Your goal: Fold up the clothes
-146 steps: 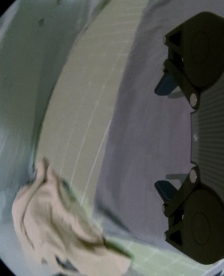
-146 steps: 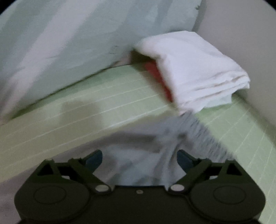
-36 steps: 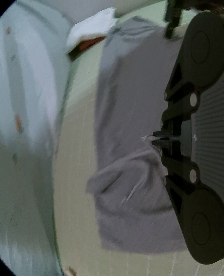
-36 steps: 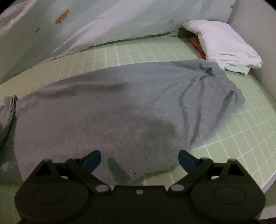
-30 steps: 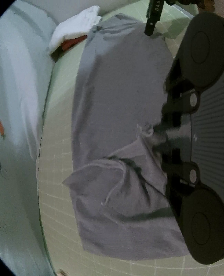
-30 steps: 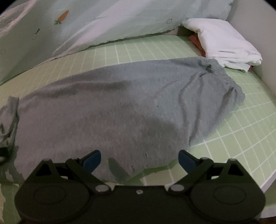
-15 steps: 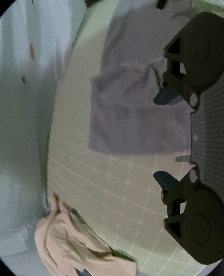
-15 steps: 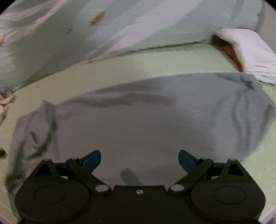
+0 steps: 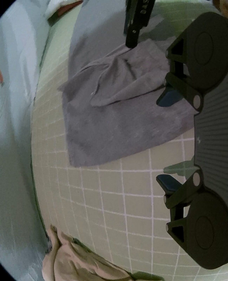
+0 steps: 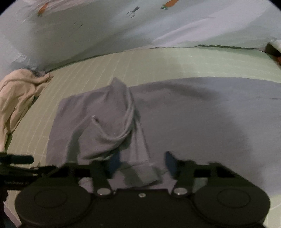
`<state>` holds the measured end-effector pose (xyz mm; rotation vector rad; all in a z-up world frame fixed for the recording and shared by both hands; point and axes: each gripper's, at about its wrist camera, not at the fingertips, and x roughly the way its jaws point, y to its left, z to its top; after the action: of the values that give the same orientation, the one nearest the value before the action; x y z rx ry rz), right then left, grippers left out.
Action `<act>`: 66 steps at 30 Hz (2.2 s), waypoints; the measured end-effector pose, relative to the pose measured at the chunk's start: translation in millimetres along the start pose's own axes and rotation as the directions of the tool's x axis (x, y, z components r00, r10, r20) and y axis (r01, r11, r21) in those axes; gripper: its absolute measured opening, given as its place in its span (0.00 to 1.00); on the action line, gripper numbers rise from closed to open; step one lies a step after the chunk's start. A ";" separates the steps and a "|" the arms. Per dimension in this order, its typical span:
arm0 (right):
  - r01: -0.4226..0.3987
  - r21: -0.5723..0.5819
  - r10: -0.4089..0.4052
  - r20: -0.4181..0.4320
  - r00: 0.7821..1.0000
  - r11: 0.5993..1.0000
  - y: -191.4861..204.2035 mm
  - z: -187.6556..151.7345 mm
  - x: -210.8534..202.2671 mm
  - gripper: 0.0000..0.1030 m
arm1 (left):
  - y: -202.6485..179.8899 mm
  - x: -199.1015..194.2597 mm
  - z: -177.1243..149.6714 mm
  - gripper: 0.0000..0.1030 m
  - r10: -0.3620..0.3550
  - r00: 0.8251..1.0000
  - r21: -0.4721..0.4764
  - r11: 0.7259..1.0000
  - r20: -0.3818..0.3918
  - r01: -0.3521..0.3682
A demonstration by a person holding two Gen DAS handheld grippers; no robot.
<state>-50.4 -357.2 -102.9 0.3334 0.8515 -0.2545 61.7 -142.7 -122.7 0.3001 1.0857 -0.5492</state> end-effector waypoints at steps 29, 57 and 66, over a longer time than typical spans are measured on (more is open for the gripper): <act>0.029 -0.173 -0.029 0.000 1.000 0.984 92.8 15.9 56.7 0.48 | 38.4 15.6 15.0 0.87 0.028 1.000 0.000 1.000 0.003 -0.028; 0.181 0.010 -0.181 0.038 0.983 0.983 71.6 23.4 39.2 0.73 | 31.6 14.6 15.1 0.89 0.054 0.998 0.063 0.996 0.017 -0.055; 0.217 0.014 -0.216 -0.059 0.975 0.976 59.2 -3.7 39.2 0.73 | 26.5 5.7 0.5 0.89 0.057 0.998 0.042 0.997 0.019 -0.058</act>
<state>-7.4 -304.8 -124.4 0.2679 0.9429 -0.4583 78.9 -122.5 -128.5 0.3620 1.0462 -0.5236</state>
